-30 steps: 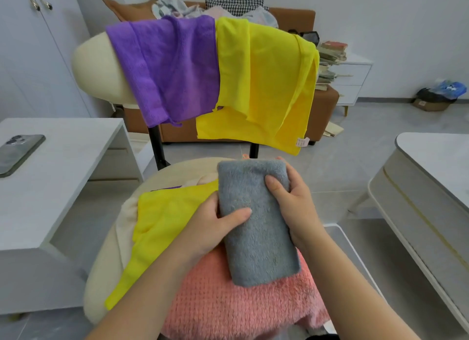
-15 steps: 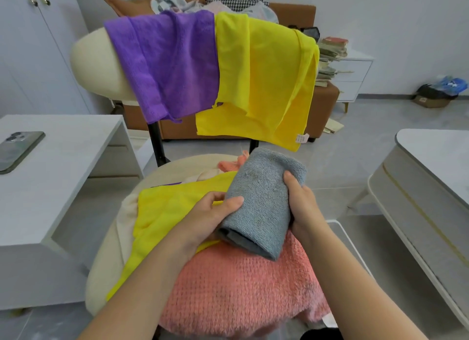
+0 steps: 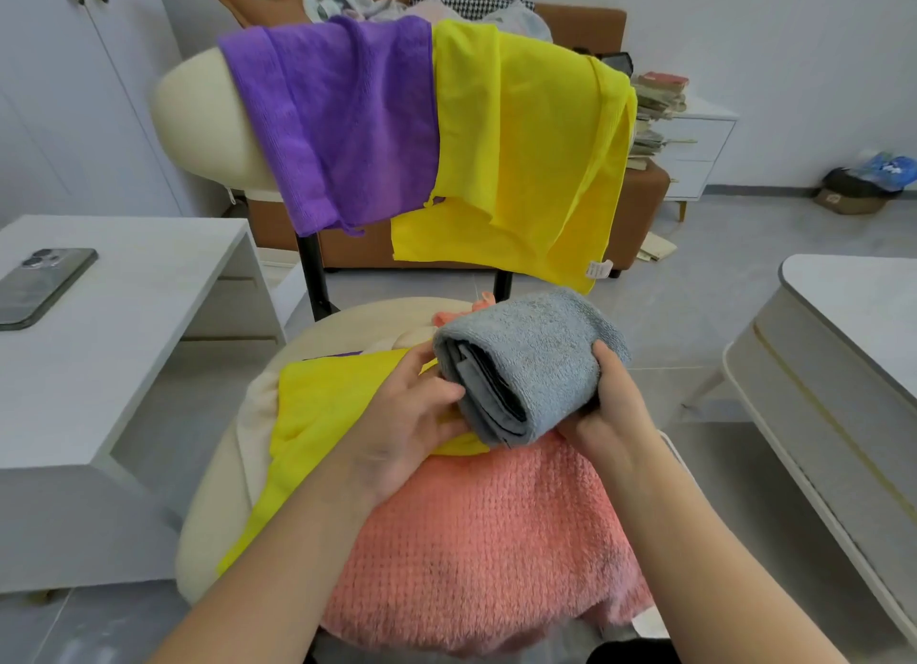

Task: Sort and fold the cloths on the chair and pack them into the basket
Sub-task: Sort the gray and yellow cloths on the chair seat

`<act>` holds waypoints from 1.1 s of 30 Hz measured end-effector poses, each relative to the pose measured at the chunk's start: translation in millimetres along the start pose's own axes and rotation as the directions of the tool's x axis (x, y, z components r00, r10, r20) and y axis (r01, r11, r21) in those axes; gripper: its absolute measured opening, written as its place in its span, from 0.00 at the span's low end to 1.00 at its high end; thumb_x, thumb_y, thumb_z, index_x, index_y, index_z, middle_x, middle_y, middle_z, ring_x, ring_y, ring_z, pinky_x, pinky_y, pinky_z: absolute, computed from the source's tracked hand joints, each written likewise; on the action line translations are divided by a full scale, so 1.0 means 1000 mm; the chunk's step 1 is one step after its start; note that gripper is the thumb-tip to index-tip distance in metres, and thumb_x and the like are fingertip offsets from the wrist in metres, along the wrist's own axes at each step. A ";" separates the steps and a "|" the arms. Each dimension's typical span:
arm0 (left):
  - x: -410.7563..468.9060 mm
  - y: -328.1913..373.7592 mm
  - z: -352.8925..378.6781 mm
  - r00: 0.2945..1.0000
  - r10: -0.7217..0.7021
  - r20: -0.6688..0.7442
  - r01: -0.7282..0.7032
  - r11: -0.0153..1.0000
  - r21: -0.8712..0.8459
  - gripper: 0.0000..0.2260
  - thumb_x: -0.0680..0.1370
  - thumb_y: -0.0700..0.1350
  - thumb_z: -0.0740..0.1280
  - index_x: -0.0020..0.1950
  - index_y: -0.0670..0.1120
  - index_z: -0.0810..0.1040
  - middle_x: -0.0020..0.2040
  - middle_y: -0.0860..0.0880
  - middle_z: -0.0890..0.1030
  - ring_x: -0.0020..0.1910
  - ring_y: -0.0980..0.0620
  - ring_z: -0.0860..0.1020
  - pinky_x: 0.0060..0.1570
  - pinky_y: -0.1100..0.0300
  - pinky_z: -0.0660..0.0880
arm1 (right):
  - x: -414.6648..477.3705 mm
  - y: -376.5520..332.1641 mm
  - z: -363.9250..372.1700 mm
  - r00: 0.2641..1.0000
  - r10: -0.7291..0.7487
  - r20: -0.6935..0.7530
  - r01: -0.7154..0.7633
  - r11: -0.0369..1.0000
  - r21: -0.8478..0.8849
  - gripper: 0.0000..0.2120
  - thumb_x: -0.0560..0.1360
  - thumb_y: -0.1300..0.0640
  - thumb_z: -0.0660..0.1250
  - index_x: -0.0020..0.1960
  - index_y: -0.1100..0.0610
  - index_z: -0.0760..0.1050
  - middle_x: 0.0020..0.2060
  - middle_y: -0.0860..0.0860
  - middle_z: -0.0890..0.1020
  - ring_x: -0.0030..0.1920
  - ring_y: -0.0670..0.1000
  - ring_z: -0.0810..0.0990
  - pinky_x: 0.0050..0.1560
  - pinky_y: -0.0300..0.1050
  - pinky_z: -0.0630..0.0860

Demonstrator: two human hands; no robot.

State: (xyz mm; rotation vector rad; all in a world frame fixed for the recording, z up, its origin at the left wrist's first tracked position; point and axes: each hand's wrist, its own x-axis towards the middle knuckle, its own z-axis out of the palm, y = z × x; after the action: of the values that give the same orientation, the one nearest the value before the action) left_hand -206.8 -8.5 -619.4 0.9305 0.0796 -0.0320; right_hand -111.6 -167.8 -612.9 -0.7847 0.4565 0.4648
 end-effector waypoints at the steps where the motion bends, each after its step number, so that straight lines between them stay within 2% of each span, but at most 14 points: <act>1: 0.001 -0.004 0.003 0.999 -0.001 -0.039 0.002 0.999 0.036 0.24 0.69 0.37 0.66 0.64 0.48 0.72 0.56 0.46 0.79 0.52 0.47 0.79 0.45 0.49 0.79 | 0.000 0.001 0.001 1.000 -0.007 0.004 0.007 1.000 0.016 0.19 0.79 0.48 0.61 0.64 0.58 0.73 0.55 0.57 0.81 0.54 0.55 0.80 0.54 0.52 0.75; 3: 0.002 -0.012 0.011 0.986 0.004 -0.164 0.017 0.992 0.127 0.21 0.71 0.35 0.69 0.61 0.50 0.72 0.56 0.47 0.80 0.52 0.48 0.80 0.43 0.49 0.80 | 0.001 0.005 0.001 1.000 -0.023 0.014 0.023 1.000 0.016 0.19 0.79 0.48 0.62 0.64 0.58 0.73 0.57 0.57 0.81 0.57 0.56 0.79 0.56 0.53 0.75; 7: 0.008 -0.022 0.017 0.944 0.066 -0.324 0.002 0.979 0.204 0.09 0.77 0.36 0.65 0.53 0.48 0.74 0.51 0.49 0.81 0.49 0.50 0.80 0.36 0.56 0.80 | 0.004 0.007 0.002 0.998 -0.051 0.030 0.051 0.999 0.004 0.18 0.78 0.50 0.63 0.65 0.58 0.72 0.58 0.57 0.80 0.57 0.56 0.79 0.54 0.53 0.76; 12: 0.007 -0.018 0.016 0.928 -0.003 -0.373 0.035 0.996 0.081 0.10 0.79 0.36 0.57 0.51 0.48 0.76 0.41 0.48 0.82 0.34 0.52 0.81 0.27 0.56 0.78 | 0.004 0.009 0.002 0.999 -0.034 0.036 0.032 0.999 0.043 0.18 0.79 0.50 0.63 0.64 0.59 0.73 0.57 0.58 0.81 0.56 0.56 0.80 0.53 0.53 0.76; 14: 0.005 -0.013 0.018 0.939 -0.059 -0.339 0.053 0.998 -0.027 0.10 0.80 0.42 0.55 0.51 0.48 0.77 0.41 0.47 0.81 0.35 0.52 0.80 0.31 0.56 0.78 | 0.004 0.011 0.002 0.997 -0.060 0.040 0.059 0.998 0.027 0.17 0.78 0.50 0.63 0.64 0.59 0.73 0.56 0.57 0.81 0.56 0.56 0.80 0.57 0.54 0.76; 16: 0.003 -0.008 0.017 0.963 -0.098 -0.253 0.079 0.993 -0.083 0.14 0.80 0.54 0.55 0.53 0.51 0.79 0.47 0.50 0.84 0.43 0.51 0.81 0.41 0.54 0.78 | 0.004 0.015 0.002 0.992 -0.117 0.042 0.117 0.993 -0.012 0.17 0.78 0.52 0.64 0.64 0.59 0.72 0.56 0.57 0.81 0.56 0.55 0.80 0.59 0.55 0.75; 18: 0.002 -0.010 0.019 0.967 -0.060 -0.246 0.066 0.998 0.016 0.15 0.75 0.59 0.63 0.59 0.55 0.76 0.55 0.53 0.82 0.53 0.53 0.81 0.49 0.48 0.78 | 0.004 0.020 0.003 0.983 -0.178 0.052 0.181 0.982 -0.046 0.17 0.78 0.54 0.64 0.65 0.61 0.72 0.56 0.58 0.81 0.56 0.56 0.80 0.61 0.56 0.75; 20: 0.004 -0.017 0.018 0.928 0.043 -0.369 0.018 0.987 0.159 0.22 0.72 0.47 0.72 0.64 0.51 0.71 0.59 0.49 0.80 0.57 0.50 0.79 0.56 0.44 0.76 | 0.002 0.022 0.005 0.978 -0.183 0.096 0.189 0.981 -0.053 0.17 0.78 0.56 0.65 0.65 0.62 0.72 0.56 0.59 0.81 0.56 0.57 0.80 0.60 0.57 0.75; 22: 0.005 -0.012 0.015 0.886 0.135 -0.443 -0.034 0.973 0.229 0.22 0.72 0.35 0.70 0.64 0.47 0.71 0.59 0.46 0.80 0.56 0.48 0.79 0.58 0.47 0.76 | 0.002 0.016 0.005 0.974 -0.176 0.139 0.184 0.982 -0.051 0.19 0.75 0.58 0.67 0.65 0.62 0.72 0.56 0.59 0.81 0.55 0.57 0.81 0.56 0.55 0.77; 24: 0.004 0.002 0.008 0.878 0.185 -0.442 -0.067 0.961 0.269 0.19 0.73 0.32 0.68 0.62 0.46 0.72 0.57 0.45 0.80 0.55 0.48 0.79 0.56 0.51 0.76 | 0.005 0.000 0.000 0.957 -0.207 0.203 0.235 0.964 -0.124 0.23 0.72 0.61 0.69 0.66 0.62 0.70 0.55 0.59 0.81 0.51 0.56 0.82 0.49 0.51 0.80; 26: 0.002 0.017 0.000 0.878 0.229 -0.420 -0.089 0.941 0.327 0.17 0.74 0.31 0.64 0.59 0.48 0.72 0.53 0.47 0.80 0.53 0.49 0.79 0.55 0.52 0.75 | 0.004 -0.014 -0.005 0.939 -0.133 0.317 0.232 0.926 -0.298 0.28 0.68 0.62 0.69 0.67 0.62 0.68 0.55 0.59 0.79 0.49 0.55 0.81 0.42 0.49 0.80; 29: -0.001 0.025 -0.008 0.879 0.279 -0.388 -0.126 0.918 0.375 0.12 0.72 0.36 0.62 0.52 0.49 0.73 0.48 0.48 0.78 0.49 0.49 0.76 0.49 0.53 0.73 | -0.002 -0.021 -0.009 0.901 0.045 0.431 0.224 0.803 -0.553 0.22 0.67 0.61 0.66 0.60 0.60 0.74 0.51 0.55 0.81 0.48 0.52 0.81 0.44 0.45 0.78; 31: -0.001 0.022 -0.010 0.859 0.334 -0.388 -0.111 0.862 0.495 0.10 0.69 0.46 0.62 0.49 0.51 0.73 0.46 0.52 0.78 0.46 0.53 0.76 0.47 0.55 0.71 | -0.008 -0.015 -0.004 0.928 0.028 0.372 0.224 0.755 -0.616 0.09 0.73 0.56 0.67 0.53 0.56 0.77 0.43 0.49 0.85 0.44 0.47 0.82 0.46 0.42 0.78; 33: 0.001 0.015 -0.011 0.817 0.398 -0.417 -0.040 0.761 0.648 0.11 0.72 0.54 0.67 0.49 0.52 0.71 0.45 0.56 0.77 0.47 0.55 0.76 0.47 0.57 0.70 | -0.010 -0.006 0.003 0.958 -0.084 0.273 0.260 0.652 -0.712 0.08 0.78 0.49 0.63 0.48 0.53 0.77 0.42 0.46 0.84 0.43 0.44 0.82 0.45 0.40 0.76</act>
State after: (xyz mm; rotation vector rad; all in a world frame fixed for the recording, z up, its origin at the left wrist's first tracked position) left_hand -205.9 8.8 -614.0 1.5926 0.5043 0.4704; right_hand -116.0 -171.8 -601.9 -1.5487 -0.0527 0.5542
